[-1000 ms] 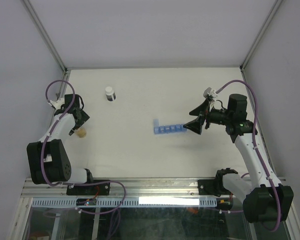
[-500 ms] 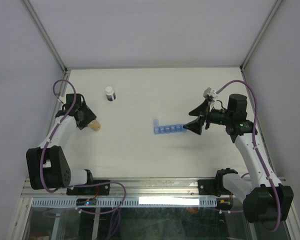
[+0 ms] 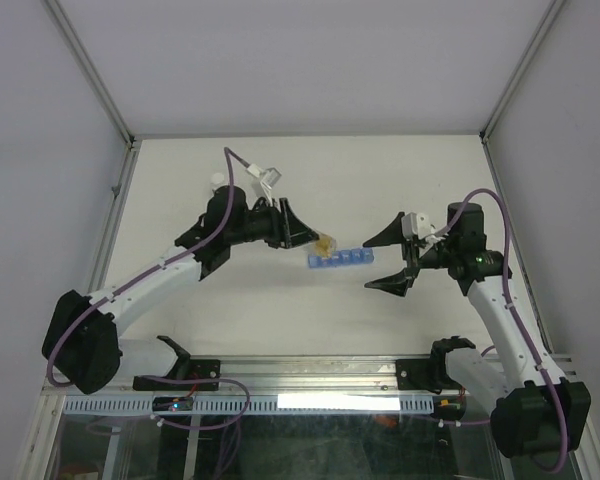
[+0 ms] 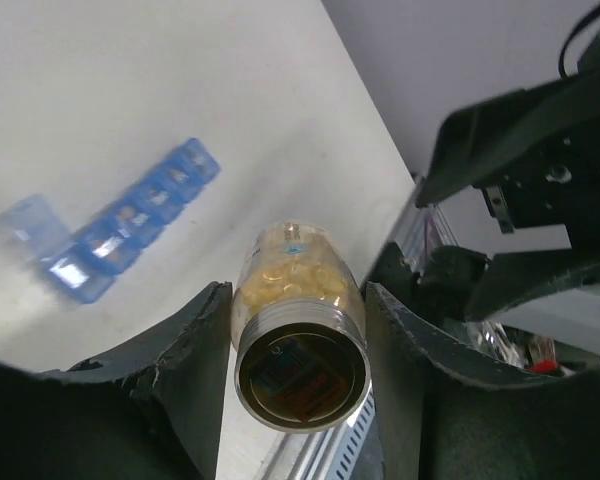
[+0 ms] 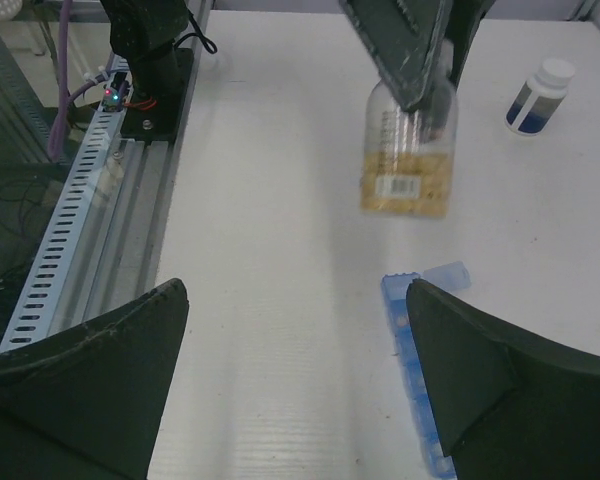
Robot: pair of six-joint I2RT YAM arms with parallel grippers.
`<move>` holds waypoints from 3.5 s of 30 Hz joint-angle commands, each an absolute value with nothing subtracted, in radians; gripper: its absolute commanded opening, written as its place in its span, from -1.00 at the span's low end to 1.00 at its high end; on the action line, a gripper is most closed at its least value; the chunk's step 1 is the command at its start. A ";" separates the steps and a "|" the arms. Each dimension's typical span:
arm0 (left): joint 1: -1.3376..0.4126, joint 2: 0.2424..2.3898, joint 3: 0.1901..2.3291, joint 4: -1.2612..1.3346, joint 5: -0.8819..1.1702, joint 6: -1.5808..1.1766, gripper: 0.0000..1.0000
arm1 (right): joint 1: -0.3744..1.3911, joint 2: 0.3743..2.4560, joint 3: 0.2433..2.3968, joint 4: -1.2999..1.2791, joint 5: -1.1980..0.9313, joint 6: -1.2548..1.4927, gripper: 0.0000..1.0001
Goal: Sort the pills into containers
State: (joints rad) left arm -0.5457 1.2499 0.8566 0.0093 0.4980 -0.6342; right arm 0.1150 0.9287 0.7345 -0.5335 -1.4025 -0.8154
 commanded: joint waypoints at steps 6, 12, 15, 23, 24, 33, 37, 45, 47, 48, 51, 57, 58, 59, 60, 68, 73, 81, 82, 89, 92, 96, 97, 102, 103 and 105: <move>-0.779 1.351 0.847 0.425 0.324 -0.775 -1.00 | 0.170 0.931 0.755 -0.260 -1.278 -0.670 0.81; -0.882 1.410 0.828 0.508 0.147 -0.828 -1.00 | 0.204 0.935 0.665 -0.118 -1.219 -0.593 0.79; -0.911 1.447 0.839 0.530 0.130 -0.853 -1.00 | 0.214 0.938 0.642 -0.055 -1.157 -0.545 0.75; -0.956 1.474 0.868 0.521 0.081 -0.900 -1.00 | 0.255 0.945 0.626 -0.084 -1.079 -0.606 0.44; -0.957 1.473 0.870 0.517 0.079 -0.900 -1.00 | 0.260 0.946 0.623 -0.089 -1.066 -0.612 0.44; -0.964 1.455 0.875 0.506 0.087 -0.900 -1.00 | 0.275 0.957 0.622 -0.098 -1.019 -0.618 0.48; -0.966 1.443 0.876 0.504 0.088 -0.900 -1.00 | 0.279 0.966 0.625 -0.108 -0.997 -0.632 0.52; -0.968 1.443 0.877 0.502 0.103 -0.900 -1.00 | 0.299 0.978 0.629 -0.134 -0.980 -0.666 0.48; -0.969 1.442 0.878 0.502 0.106 -0.901 -1.00 | 0.304 0.979 0.631 -0.139 -0.978 -0.673 0.46; -0.969 1.442 0.877 0.502 0.106 -0.901 -1.00 | 0.307 0.979 0.631 -0.141 -0.978 -0.674 0.45; -0.970 1.441 0.877 0.501 0.106 -0.900 -1.00 | 0.313 0.980 0.630 -0.144 -0.967 -0.681 0.43; -0.970 1.439 0.880 0.500 0.110 -0.901 -1.00 | 0.315 0.980 0.634 -0.148 -0.964 -0.678 0.35; -0.969 1.438 0.880 0.500 0.111 -0.900 -1.00 | 0.315 0.980 0.635 -0.149 -0.963 -0.677 0.30; -0.969 1.437 0.880 0.500 0.112 -0.900 -1.00 | 0.314 0.982 0.636 -0.150 -0.962 -0.677 0.24; -0.970 1.438 0.879 0.500 0.114 -0.900 -1.00 | 0.314 0.982 0.637 -0.152 -0.963 -0.677 0.18; -0.970 1.385 0.852 0.534 0.134 -0.900 -0.24 | 0.314 0.977 0.660 -0.190 -0.999 -0.684 -1.00; -0.969 1.351 0.825 0.567 0.156 -0.876 0.34 | 0.313 0.979 0.681 -0.248 -1.055 -0.709 -1.00; -0.969 1.172 0.708 0.587 0.150 -0.665 0.94 | 0.297 0.971 0.711 -0.356 -1.120 -0.784 -1.00; -0.969 1.142 0.686 0.586 0.148 -0.621 0.98 | 0.293 0.971 0.719 -0.378 -1.129 -0.797 -1.00; -0.969 0.920 0.483 0.745 0.229 -0.242 0.98 | 0.278 0.988 0.763 -0.525 -1.205 -0.861 -1.00; -0.969 0.903 0.450 0.770 0.342 -0.060 0.98 | 0.275 1.012 0.786 -0.584 -1.218 -0.889 -1.00; -0.969 0.944 0.457 0.752 0.523 0.109 0.98 | 0.275 1.037 0.807 -0.643 -1.226 -0.930 -1.00; -0.969 0.960 0.462 0.743 0.549 0.154 0.98 | 0.275 1.039 0.808 -0.653 -1.231 -0.944 -1.00; -0.969 1.058 0.518 0.670 0.585 0.351 0.98 | 0.275 1.043 0.807 -0.683 -1.245 -0.983 -1.00; -0.969 1.077 0.540 0.642 0.587 0.376 0.98 | 0.275 1.043 0.807 -0.687 -1.243 -0.988 -1.00; -0.969 1.115 0.574 0.614 0.581 0.403 0.98 | 0.275 1.045 0.809 -0.694 -1.241 -0.998 -1.00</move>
State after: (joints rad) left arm -0.9569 1.0645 0.4870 0.6502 0.5240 0.2230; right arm 0.2790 1.0477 0.7597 -0.6701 -1.1923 -0.9470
